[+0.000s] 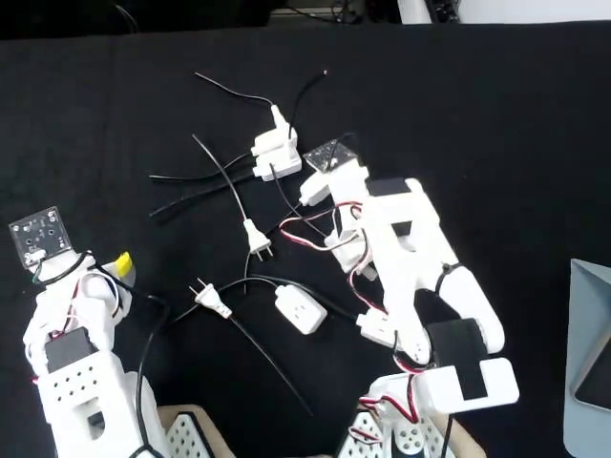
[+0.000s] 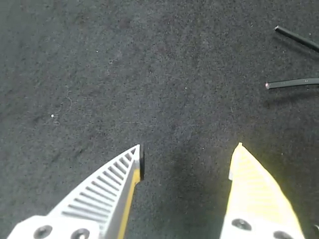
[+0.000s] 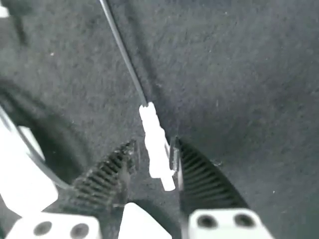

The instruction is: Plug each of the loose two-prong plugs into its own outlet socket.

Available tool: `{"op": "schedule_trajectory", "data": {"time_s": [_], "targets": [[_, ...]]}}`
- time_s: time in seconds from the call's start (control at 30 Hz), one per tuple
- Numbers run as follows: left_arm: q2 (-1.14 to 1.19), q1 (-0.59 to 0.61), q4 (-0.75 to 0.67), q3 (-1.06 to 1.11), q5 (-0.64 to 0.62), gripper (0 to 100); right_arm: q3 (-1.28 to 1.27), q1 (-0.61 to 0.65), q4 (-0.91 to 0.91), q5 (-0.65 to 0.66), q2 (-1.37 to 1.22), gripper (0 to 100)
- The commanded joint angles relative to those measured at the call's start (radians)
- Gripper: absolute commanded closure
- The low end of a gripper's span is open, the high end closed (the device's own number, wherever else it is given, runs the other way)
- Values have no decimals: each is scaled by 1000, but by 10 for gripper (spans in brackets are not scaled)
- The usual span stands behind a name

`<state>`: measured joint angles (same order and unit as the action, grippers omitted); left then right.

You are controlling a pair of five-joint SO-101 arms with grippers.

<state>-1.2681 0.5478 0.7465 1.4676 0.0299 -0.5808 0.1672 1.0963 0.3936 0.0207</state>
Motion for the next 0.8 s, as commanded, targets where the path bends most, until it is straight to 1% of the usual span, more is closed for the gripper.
{"op": "schedule_trajectory", "data": {"time_s": [0.0, 0.2, 0.33, 0.5, 0.77], "targets": [[-14, -12, 3, -19, 6, 715, 53, -23, 25, 5, 2, 888], [-14, -12, 3, -19, 6, 715, 33, -23, 26, 6, 1, 888], [-14, -12, 3, -19, 6, 715, 21, -25, 21, 43, 1, 888], [-14, -12, 3, -19, 6, 715, 22, -38, 18, 46, 1, 888], [-14, -12, 3, -19, 6, 715, 61, -40, 26, 46, -84, 889]]}}
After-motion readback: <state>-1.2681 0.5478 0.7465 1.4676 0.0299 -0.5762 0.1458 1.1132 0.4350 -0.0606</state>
